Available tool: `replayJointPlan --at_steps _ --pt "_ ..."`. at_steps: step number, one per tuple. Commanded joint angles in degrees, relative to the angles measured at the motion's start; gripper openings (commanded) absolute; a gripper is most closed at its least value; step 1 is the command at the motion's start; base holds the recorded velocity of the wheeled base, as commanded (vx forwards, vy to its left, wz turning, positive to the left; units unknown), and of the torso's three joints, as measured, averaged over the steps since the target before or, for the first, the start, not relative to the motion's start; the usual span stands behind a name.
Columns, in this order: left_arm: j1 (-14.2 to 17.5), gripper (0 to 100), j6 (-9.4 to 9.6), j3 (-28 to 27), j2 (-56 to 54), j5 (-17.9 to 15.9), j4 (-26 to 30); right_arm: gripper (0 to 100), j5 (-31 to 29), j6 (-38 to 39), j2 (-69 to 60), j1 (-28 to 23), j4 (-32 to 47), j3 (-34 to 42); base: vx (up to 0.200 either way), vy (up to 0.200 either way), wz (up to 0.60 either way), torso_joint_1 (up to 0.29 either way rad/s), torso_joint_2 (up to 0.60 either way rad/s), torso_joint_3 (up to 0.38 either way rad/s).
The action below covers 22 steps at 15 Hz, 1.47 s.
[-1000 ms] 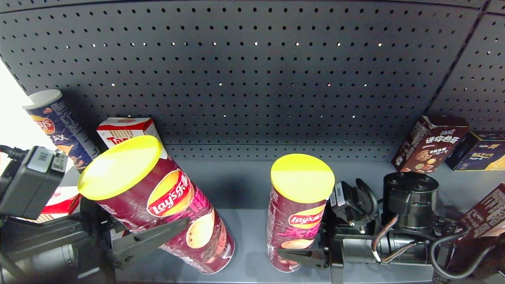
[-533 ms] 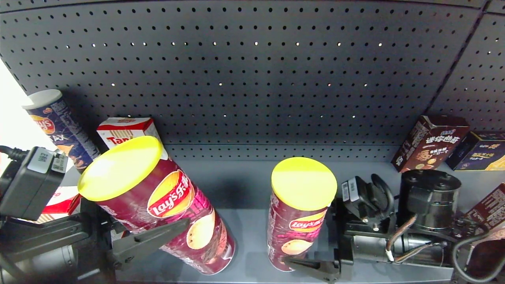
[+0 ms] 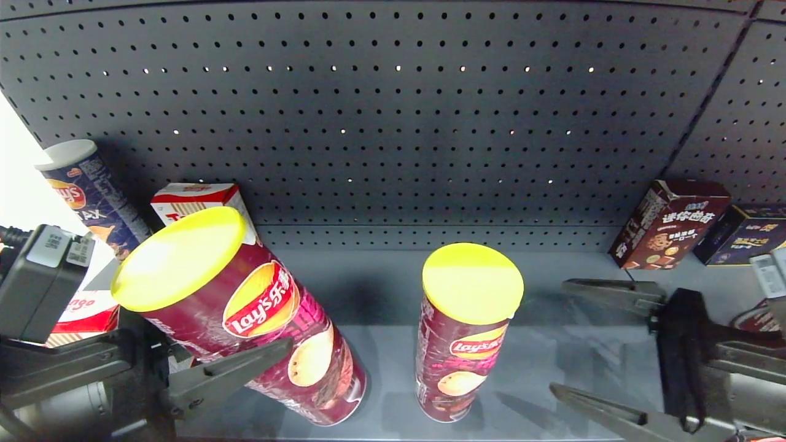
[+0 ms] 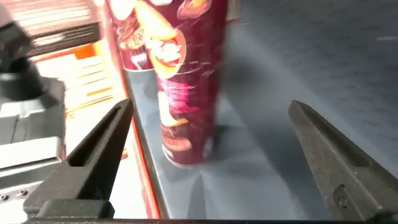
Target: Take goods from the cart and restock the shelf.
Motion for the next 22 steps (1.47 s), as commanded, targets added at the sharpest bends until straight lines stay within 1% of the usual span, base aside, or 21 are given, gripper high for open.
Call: replayJointPlan --at_steps 1,2,3,4,5,6,7,8,9,10,12,13,16,18,20,21,22 --pt "-0.08 0 -0.02 0.42 -0.54 0.01 -0.01 100 -11.81 1.4 -20.09 -0.78 9.32 1.72 0.0 0.0 0.0 0.0 0.0 0.0" --pt "-0.08 0 -0.02 0.42 -0.63 0.01 -0.01 100 -15.59 2.01 -23.78 -0.78 11.34 2.68 0.0 0.0 0.0 0.0 0.0 0.0" --pt "-0.08 0 -0.02 0.24 -0.72 0.01 -0.01 100 -21.92 3.16 -29.49 -0.78 15.12 3.91 0.0 0.0 0.0 0.0 0.0 0.0" --pt "-0.08 0 -0.02 0.15 -0.72 0.01 -0.01 100 -26.58 3.77 -34.33 -0.78 20.13 4.79 0.0 0.0 0.0 0.0 0.0 0.0" --pt "-0.17 0 -0.02 0.42 -0.72 0.01 -0.01 100 -29.04 3.77 -38.63 -0.78 25.23 5.23 0.0 0.0 0.0 0.0 0.0 0.0" --pt "-0.17 0 -0.02 0.5 -0.72 0.01 -0.01 100 -29.83 3.77 -42.5 -0.78 29.8 5.41 0.0 0.0 0.0 0.0 0.0 0.0" --pt "-0.17 0 -0.02 0.94 -0.72 0.01 -0.01 100 -29.83 3.95 -48.65 -0.87 37.09 5.76 0.0 0.0 0.0 0.0 0.0 0.0" --pt "-0.17 0 -0.02 1.12 -0.72 0.01 -0.01 100 -29.83 5.0 -52.61 -0.87 41.49 6.81 0.0 0.0 0.0 0.0 0.0 0.0" --pt "-0.26 0 -0.02 1.21 -0.72 0.01 -0.01 100 -29.92 5.97 -55.07 -1.04 43.33 7.78 0.0 0.0 0.0 0.0 0.0 0.0" --pt "-0.26 0 -0.02 1.29 -0.72 0.01 -0.01 100 -30.09 7.11 -60.34 -2.45 45.44 11.12 0.0 0.0 0.0 0.0 0.0 0.0" --pt "-0.26 0 -0.02 0.77 -0.63 0.01 -0.01 100 -30.01 7.55 -70.01 -7.37 47.99 17.89 0.0 0.0 0.0 0.0 0.0 0.0" --pt "-0.26 0 -0.02 0.5 -0.45 -0.08 -0.01 100 -30.36 8.6 -70.01 -8.34 48.26 19.47 0.0 0.0 0.0 0.0 0.0 0.0" --pt "-0.35 0 -0.02 0.68 -0.54 -0.17 -0.01 100 -30.62 9.22 -70.01 -8.34 48.26 19.38 0.0 0.0 0.0 0.0 0.0 0.0" --pt "-0.26 0 -0.02 0.77 -0.36 -1.05 -0.1 100 -30.71 8.78 -70.01 -8.34 48.17 19.47 0.0 0.0 0.0 0.0 0.0 0.0" --pt "-0.26 0 0.16 1.12 -0.45 -1.13 -0.19 100 -31.24 8.78 -70.01 -8.43 48.52 19.3 0.0 0.0 0.0 0.0 0.0 0.0" --pt "-0.26 0 0.16 1.12 -0.54 -1.22 -0.36 100 -32.82 8.69 -70.01 -11.94 48.78 19.21 0.0 0.0 0.0 0.0 0.0 0.0" --pt "-0.26 0 0.16 1.12 -0.63 -1.22 -0.45 100 -32.82 8.78 -68.43 -15.11 48.69 19.21 0.0 0.0 0.0 0.0 0.0 0.0"
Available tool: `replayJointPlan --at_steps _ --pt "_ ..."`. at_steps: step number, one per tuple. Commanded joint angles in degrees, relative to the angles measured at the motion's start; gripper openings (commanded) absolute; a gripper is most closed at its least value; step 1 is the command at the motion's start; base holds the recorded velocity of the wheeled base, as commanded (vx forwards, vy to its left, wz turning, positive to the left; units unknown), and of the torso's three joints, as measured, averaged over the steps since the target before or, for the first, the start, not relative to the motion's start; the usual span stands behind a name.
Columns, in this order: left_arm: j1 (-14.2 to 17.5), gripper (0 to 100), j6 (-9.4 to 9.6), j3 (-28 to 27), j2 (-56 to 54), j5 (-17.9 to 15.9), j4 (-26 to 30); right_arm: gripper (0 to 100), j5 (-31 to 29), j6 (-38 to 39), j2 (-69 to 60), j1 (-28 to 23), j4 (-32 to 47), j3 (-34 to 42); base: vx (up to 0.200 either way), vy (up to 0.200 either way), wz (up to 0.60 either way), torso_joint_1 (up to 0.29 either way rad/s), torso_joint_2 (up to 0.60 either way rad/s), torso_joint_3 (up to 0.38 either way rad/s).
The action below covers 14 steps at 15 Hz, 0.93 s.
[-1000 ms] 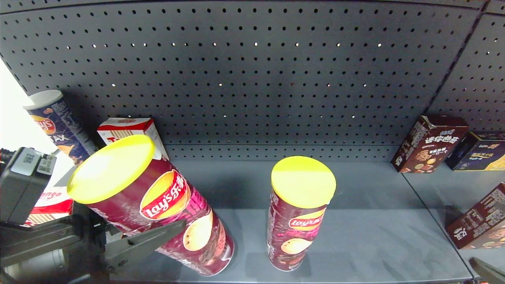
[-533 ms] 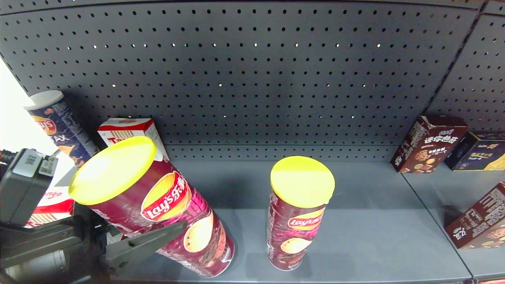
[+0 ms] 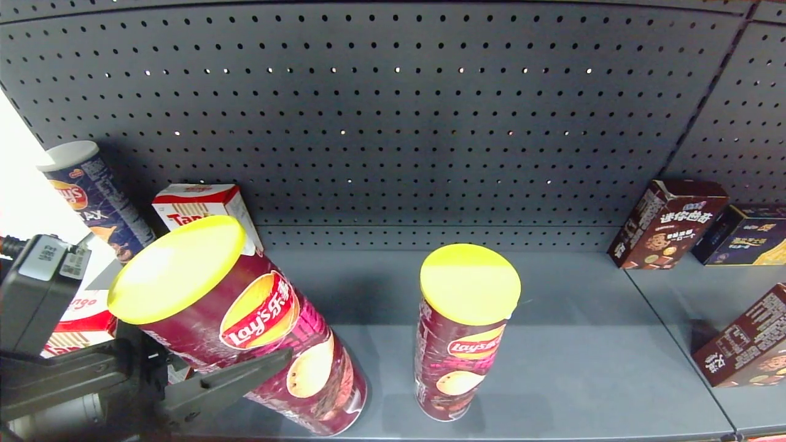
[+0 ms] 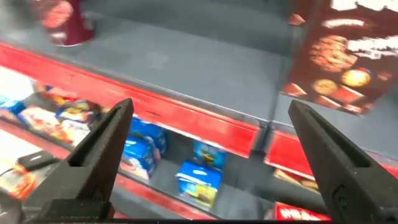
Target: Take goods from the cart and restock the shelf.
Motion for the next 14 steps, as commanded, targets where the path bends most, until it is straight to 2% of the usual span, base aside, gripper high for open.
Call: replayJointPlan --at_steps 1,3,4,5,6,8,10,12,13,14 --pt "-0.08 0 -0.08 0.13 -0.07 -0.17 -0.01 100 -0.83 0.24 4.15 -6.15 0.02 -0.11 0.0 0.0 0.0 0.0 0.0 0.0" --pt "-0.08 0 -0.08 0.05 -0.07 -0.96 -0.01 100 -2.24 0.07 6.52 -12.57 -0.07 -0.11 0.0 0.0 0.0 0.0 0.0 0.0" --pt "-0.08 0 -0.08 -0.04 -0.07 -1.05 -0.1 100 -1.45 0.24 7.58 -21.18 -0.16 -0.11 0.0 0.0 0.0 0.0 0.0 0.0" --pt "-0.08 0 -0.08 0.05 -0.07 -1.05 -0.01 100 2.33 0.51 6.96 -25.31 0.02 -0.11 0.0 0.0 0.0 0.0 0.0 0.0" --pt "-0.08 0 -0.08 0.05 -0.16 -1.05 -0.1 100 4.88 0.59 6.52 -27.07 0.11 -0.11 0.0 0.0 0.0 0.0 0.0 0.0" --pt "-0.08 0 -0.08 0.22 -0.51 -1.05 -0.1 100 7.34 1.3 5.91 -27.25 -0.42 0.06 0.0 0.0 0.0 0.0 0.0 0.0" --pt "-0.16 0 -0.08 0.57 -1.03 -1.31 -0.01 100 15.61 4.9 6.0 -27.33 -0.16 -0.03 0.0 0.0 0.0 0.0 0.0 0.0" --pt "0.01 0 -0.08 0.57 -1.03 -2.36 -0.1 100 21.58 5.08 6.0 -27.6 0.02 -0.03 0.0 0.0 0.0 0.0 0.0 0.0" --pt "0.01 0 -0.08 0.49 -1.12 -2.36 -0.01 100 16.66 5.08 6.35 -29.97 0.02 -0.03 0.0 0.0 0.0 0.0 0.0 0.0" --pt "0.01 0 -0.08 0.49 -1.3 -2.36 -0.1 100 9.45 4.72 6.96 -34.72 0.02 -0.03 0.0 0.0 0.0 0.0 0.0 0.0"
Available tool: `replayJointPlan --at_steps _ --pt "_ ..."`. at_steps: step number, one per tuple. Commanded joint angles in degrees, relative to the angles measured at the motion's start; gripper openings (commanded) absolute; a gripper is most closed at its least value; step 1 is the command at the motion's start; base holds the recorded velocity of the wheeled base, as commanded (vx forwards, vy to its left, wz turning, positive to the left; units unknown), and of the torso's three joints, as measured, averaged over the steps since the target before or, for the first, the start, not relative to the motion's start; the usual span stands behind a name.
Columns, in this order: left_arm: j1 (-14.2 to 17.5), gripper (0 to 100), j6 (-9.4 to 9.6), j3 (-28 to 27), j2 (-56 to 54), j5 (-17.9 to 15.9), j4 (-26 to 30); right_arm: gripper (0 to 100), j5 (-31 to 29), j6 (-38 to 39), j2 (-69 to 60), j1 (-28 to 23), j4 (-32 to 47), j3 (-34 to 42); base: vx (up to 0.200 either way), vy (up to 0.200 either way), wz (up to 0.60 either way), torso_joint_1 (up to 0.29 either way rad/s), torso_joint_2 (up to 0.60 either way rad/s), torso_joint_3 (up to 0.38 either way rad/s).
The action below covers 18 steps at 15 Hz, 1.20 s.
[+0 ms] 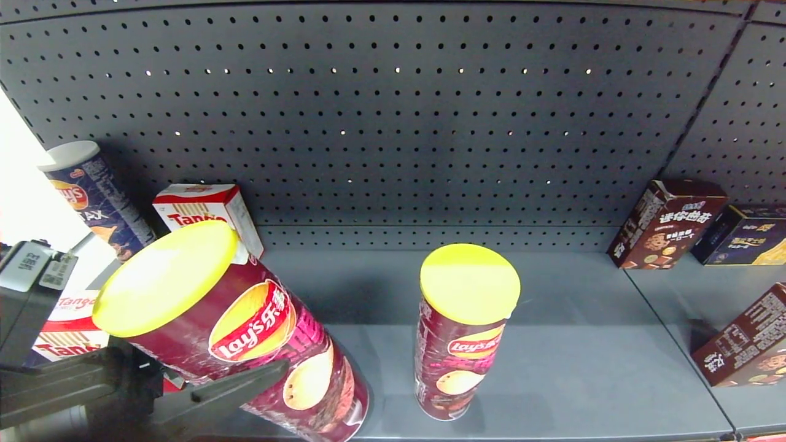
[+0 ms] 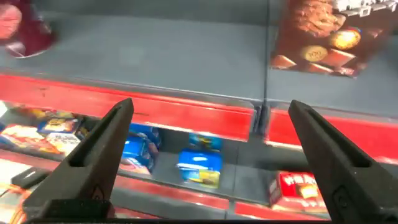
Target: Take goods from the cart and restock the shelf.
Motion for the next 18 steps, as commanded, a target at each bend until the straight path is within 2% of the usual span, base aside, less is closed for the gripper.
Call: replayJointPlan --at_steps 1,2,3,4,5,8,9,10,11,12,15,18 --pt "0.1 0 -0.02 0.02 -0.53 -0.04 -0.05 100 -10.53 -0.36 1.37 -9.77 -0.07 0.04 0.0 0.0 0.0 0.0 0.0 0.0" --pt "0.19 0 -0.02 0.02 -0.79 -0.04 0.04 100 -12.38 -0.36 1.28 -12.41 -0.07 0.04 0.0 0.0 0.0 0.0 0.0 0.0" --pt "0.19 0 -0.11 0.64 -1.23 -0.04 0.04 100 -10.62 -0.36 0.58 -14.34 -0.16 0.04 0.0 0.0 0.0 0.0 0.0 0.0" --pt "0.19 0 -0.11 1.17 -1.41 -0.04 0.04 100 -5.26 -0.98 -0.03 -12.58 -0.07 0.04 0.0 0.0 0.0 0.0 0.0 0.0" --pt "0.19 0 -0.11 1.78 -1.67 -0.04 0.04 100 -3.15 -1.68 0.93 -10.56 -0.07 0.12 0.0 0.0 0.0 0.0 0.0 0.0" --pt "0.1 0 -0.11 2.22 -1.67 -0.21 -0.05 100 -6.4 -1.86 7.88 -12.76 -0.07 0.21 0.0 0.0 0.0 0.0 0.0 0.0" --pt "0.1 0 -0.11 1.87 -1.67 -0.21 -0.05 100 -9.92 -3.09 7.61 -15.48 -0.51 1.44 0.0 0.0 0.0 0.0 0.0 0.0" --pt "0.19 0 -0.11 1.69 -1.67 -0.21 -0.14 100 -11.15 -2.73 6.56 -19.0 -0.51 1.62 0.0 0.0 0.0 0.0 0.0 0.0" --pt "0.19 0 -0.11 1.69 -1.67 -0.21 -0.14 100 -11.06 -2.65 5.24 -20.4 -0.51 1.62 0.0 0.0 0.0 0.0 0.0 0.0" --pt "0.1 0 -0.02 2.05 -1.76 -0.21 -0.23 100 -11.06 -2.12 2.08 -20.67 -0.42 1.62 0.0 0.0 0.0 0.0 0.0 0.0" --pt "0.1 0 -0.11 2.49 -2.73 -0.21 -0.14 100 -11.06 -0.54 -5.48 -16.45 -0.51 1.62 0.0 0.0 0.0 0.0 0.0 0.0" --pt "0.36 0 -0.11 1.69 -2.37 -0.21 -0.14 100 -11.15 -0.27 -6.01 -15.83 -0.6 1.71 0.0 0.0 0.0 0.0 0.0 0.0"
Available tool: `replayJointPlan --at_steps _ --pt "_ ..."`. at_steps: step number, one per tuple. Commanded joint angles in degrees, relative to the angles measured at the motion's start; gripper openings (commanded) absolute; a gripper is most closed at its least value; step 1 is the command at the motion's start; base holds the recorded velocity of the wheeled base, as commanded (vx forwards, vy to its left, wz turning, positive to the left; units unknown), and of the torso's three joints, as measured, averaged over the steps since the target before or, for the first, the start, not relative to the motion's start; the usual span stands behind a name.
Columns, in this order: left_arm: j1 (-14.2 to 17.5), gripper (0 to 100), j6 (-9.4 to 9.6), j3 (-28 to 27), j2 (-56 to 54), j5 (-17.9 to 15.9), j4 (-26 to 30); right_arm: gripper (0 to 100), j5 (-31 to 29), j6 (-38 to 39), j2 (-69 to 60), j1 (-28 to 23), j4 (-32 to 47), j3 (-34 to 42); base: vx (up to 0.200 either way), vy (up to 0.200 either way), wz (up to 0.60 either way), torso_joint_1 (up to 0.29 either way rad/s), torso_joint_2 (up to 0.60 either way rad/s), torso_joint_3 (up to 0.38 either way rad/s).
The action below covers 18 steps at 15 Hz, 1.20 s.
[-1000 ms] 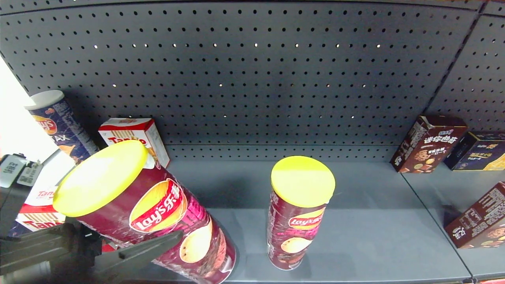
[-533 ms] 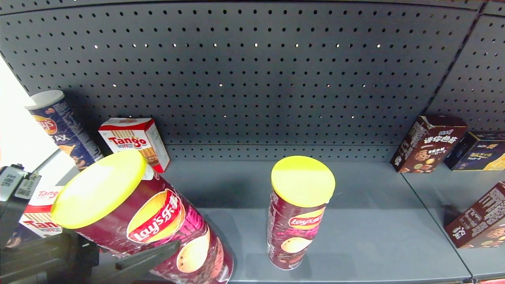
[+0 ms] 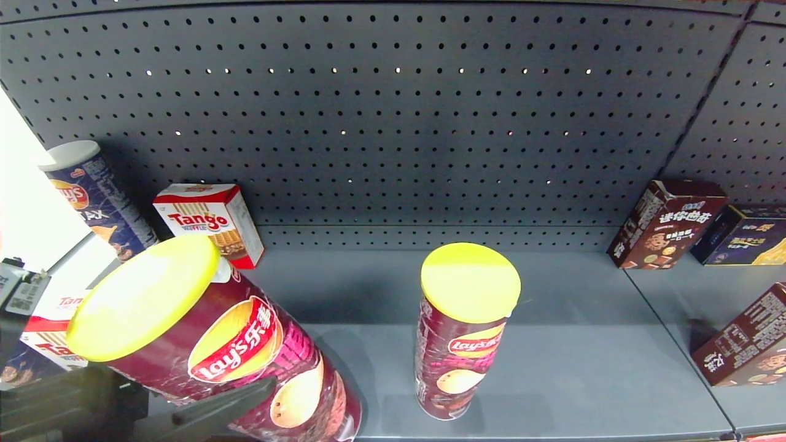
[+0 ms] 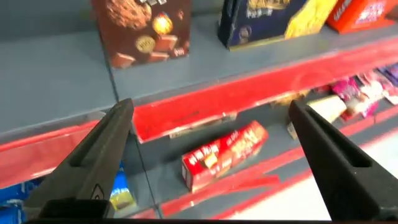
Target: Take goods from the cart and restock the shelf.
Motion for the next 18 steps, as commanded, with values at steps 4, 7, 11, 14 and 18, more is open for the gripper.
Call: replayJointPlan --at_steps 4,7,11,14,18 --pt "0.38 0 -0.13 -0.47 0.29 -0.08 0.15 100 0.0 -0.08 -1.87 5.89 0.15 0.01 0.0 0.0 0.0 0.0 0.0 0.0" --pt "0.38 0 -1.71 -1.43 0.37 -1.75 0.59 100 0.0 0.01 -1.87 4.22 0.06 0.1 0.0 0.0 0.0 0.0 0.0 0.0" --pt "0.29 0 -3.74 -10.13 1.25 -1.4 9.9 100 0.0 0.01 -1.87 4.22 -0.02 0.1 0.0 0.0 0.0 0.0 0.0 0.0" --pt "-2.17 0 -1.19 -17.08 3.27 0.89 17.11 100 0.0 0.01 -1.87 4.31 0.06 0.1 0.0 0.0 0.0 0.0 0.0 0.0" --pt "-1.91 0 0.92 -20.42 10.75 5.81 17.9 100 0.0 0.01 -1.87 4.22 0.06 0.1 0.0 0.0 0.0 0.0 0.0 0.0"
